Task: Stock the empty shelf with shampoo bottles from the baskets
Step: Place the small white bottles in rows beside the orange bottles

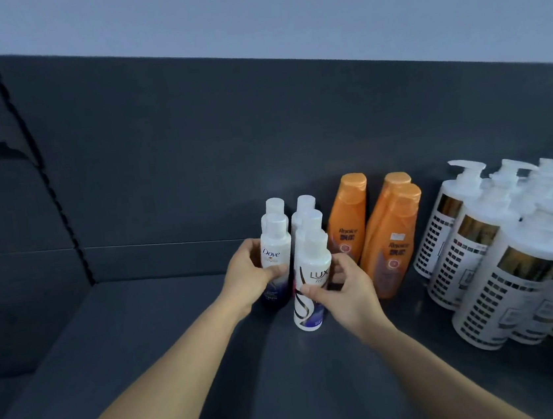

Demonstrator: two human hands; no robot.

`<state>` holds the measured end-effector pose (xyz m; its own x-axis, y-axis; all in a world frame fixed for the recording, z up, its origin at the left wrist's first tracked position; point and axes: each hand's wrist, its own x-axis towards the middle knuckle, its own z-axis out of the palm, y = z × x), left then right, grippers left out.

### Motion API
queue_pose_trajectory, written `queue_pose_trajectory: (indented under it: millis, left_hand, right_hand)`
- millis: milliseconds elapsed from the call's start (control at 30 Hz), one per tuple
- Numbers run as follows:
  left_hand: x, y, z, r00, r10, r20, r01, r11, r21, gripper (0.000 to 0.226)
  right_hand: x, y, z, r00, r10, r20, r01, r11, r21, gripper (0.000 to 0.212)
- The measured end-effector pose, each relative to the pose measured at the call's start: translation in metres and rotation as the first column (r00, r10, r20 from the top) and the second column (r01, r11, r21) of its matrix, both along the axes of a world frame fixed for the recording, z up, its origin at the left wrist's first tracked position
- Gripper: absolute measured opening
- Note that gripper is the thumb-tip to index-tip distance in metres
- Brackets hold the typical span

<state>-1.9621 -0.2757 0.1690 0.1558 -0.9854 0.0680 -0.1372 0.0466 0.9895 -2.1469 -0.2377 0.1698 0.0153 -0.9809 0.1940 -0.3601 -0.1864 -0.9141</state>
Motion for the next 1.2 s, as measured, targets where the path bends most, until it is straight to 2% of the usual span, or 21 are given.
queue_pose_trajectory:
  millis: [433,567,667,800,933,1033,1100,1200]
  left_hand:
    - [-0.008,0.0,0.0,0.998,0.012,0.066,-0.012,1.0,0.004,0.043]
    - [-0.003,0.011,0.006,0.99,0.009,0.144,-0.01,1.0,0.011,0.045]
    - [0.008,0.026,0.016,0.948,0.052,0.313,-0.058,0.998,0.01,0.059]
    - [0.033,0.058,0.027,0.802,0.098,0.589,-0.113,0.994,-0.012,0.063]
    - [0.059,0.103,0.033,0.623,0.121,0.773,-0.206,0.978,0.013,0.063]
    - [0.079,0.147,0.033,0.469,0.133,0.873,-0.281,0.96,0.005,0.057]
    - [0.092,0.179,0.032,0.354,0.142,0.924,-0.345,0.939,-0.012,0.055]
    - [0.11,0.231,0.028,0.214,0.141,0.967,-0.45,0.892,-0.03,0.057]
  right_hand:
    - [-0.002,-0.001,-0.002,0.999,-0.012,-0.048,0.011,1.0,-0.025,0.044]
    - [-0.003,0.004,0.004,0.998,0.007,-0.065,-0.011,0.998,-0.064,0.066]
    - [-0.001,0.013,0.012,0.991,-0.078,-0.109,0.053,0.975,-0.216,0.081]
    - [0.008,0.029,0.031,0.96,-0.226,-0.168,0.097,0.825,-0.556,0.068]
    - [0.026,0.049,0.042,0.957,-0.156,-0.244,-0.045,0.752,-0.658,0.058]
    - [0.045,0.067,0.042,0.928,0.005,-0.374,-0.249,0.755,-0.607,0.051]
    - [0.061,0.08,0.038,0.867,0.126,-0.483,-0.387,0.782,-0.489,0.051]
    - [0.088,0.099,0.027,0.751,0.254,-0.61,-0.542,0.765,-0.349,0.053]
